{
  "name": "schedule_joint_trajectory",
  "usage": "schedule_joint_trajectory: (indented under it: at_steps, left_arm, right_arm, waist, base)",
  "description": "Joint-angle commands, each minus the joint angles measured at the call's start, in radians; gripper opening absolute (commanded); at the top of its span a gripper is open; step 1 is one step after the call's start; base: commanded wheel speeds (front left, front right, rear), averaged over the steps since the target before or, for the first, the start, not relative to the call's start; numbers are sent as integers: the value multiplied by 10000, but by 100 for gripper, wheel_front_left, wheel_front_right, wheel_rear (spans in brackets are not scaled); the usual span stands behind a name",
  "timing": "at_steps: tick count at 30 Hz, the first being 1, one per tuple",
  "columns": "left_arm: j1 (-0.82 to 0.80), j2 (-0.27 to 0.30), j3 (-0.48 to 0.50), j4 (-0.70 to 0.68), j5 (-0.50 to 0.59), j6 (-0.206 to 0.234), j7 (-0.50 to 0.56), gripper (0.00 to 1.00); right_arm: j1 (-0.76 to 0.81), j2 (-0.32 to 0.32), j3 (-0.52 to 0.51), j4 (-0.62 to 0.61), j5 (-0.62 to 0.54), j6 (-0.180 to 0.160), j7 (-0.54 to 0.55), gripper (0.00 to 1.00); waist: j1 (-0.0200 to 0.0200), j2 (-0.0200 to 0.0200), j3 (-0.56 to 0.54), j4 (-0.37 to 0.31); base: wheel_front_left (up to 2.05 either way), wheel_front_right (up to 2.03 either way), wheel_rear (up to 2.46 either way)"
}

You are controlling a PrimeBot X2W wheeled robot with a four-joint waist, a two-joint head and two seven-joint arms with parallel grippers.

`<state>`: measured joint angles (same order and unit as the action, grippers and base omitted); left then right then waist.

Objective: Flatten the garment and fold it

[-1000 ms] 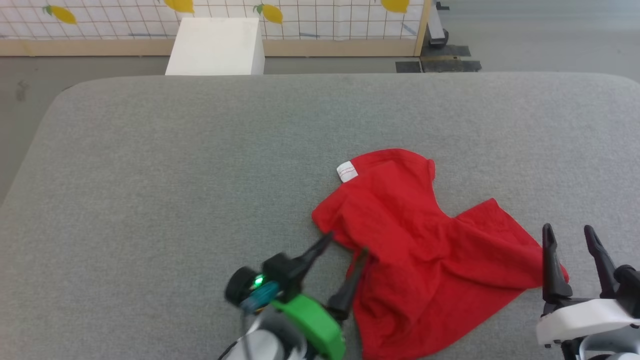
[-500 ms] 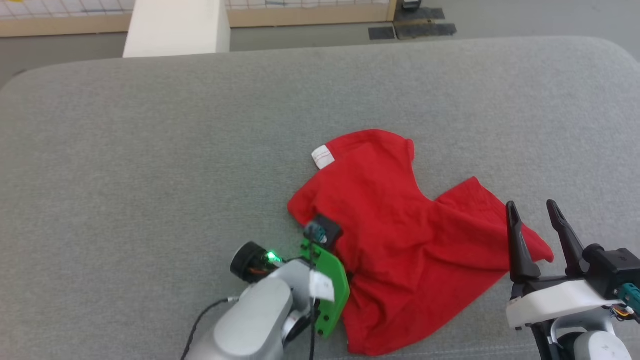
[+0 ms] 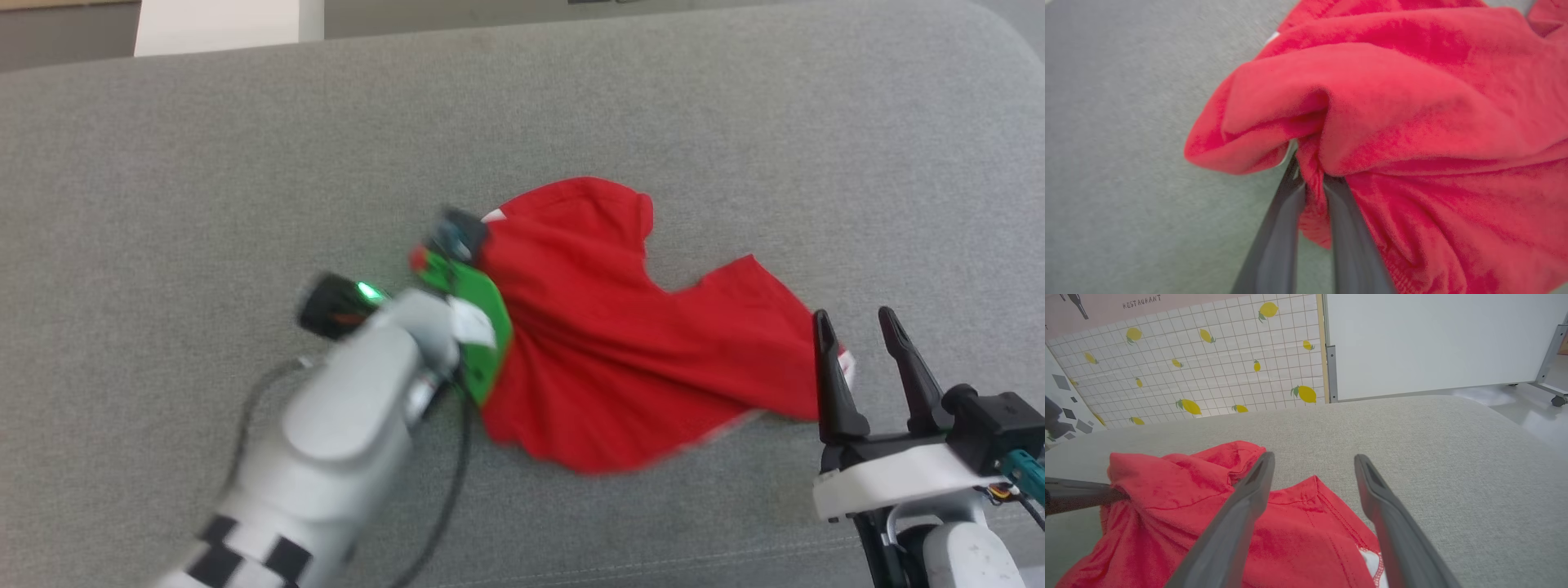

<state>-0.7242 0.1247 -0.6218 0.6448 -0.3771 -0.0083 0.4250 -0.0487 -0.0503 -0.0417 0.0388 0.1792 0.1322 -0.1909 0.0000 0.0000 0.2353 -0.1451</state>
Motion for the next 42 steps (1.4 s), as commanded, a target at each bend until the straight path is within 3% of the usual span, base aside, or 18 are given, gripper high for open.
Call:
schedule_joint_trajectory:
  at_steps: [1,7,11,12,13,14,22,29,36,42]
  left_arm:
    - [-483,233,299,86,55,275,-189,0]
    - [-1703,850,1268,841,-82,1075,-587,0]
    - [-2007,1139,1659,1577,-289,1298,-640,0]
    - [-2003,1161,1700,1704,-324,1298,-734,10]
    - [-1957,1148,1721,1842,-368,1255,-890,78]
    - [-1900,1086,1737,1929,-432,1197,-1007,100]
    - [-545,484,2136,1859,-985,1003,-3668,100]
    - [1439,137,2577,482,-1460,830,-6334,100]
    - [3375,111,3685,-2809,-990,833,-6860,100]
    - [4743,-278,4806,-5354,160,355,-6865,100]
  right_arm:
    - [-248,1,74,9,83,-15,-79,100]
    - [-661,1,562,106,174,-15,-131,100]
    - [-864,1,830,211,208,-15,-175,100]
    - [-888,1,867,251,212,-15,-179,100]
    - [-905,1,886,293,206,-15,-185,100]
    - [-909,1,868,311,197,-15,-192,100]
    - [-756,1,661,352,-109,-15,17,100]
    - [-594,1,915,373,-364,-15,953,100]
    - [-1235,1,1211,1101,-62,-15,3329,100]
    - [-2063,1,1204,1885,503,-15,5205,100]
  waist:
    - [0,0,200,-27]
    - [0,0,674,-271]
    - [0,0,893,-453]
    - [0,0,908,-469]
    - [0,0,921,-461]
    - [0,0,934,-427]
    - [0,0,216,106]
    - [0,0,-527,663]
    - [0,0,-419,1284]
    - [0,0,7,1719]
  base:
    - [0,0,0]
    - [0,0,0]
    - [0,0,0]
    - [0,0,0]
    - [0,0,0]
    - [0,0,0]
    - [0,0,0]
    - [0,0,0]
    - [0,0,0]
    - [0,0,0]
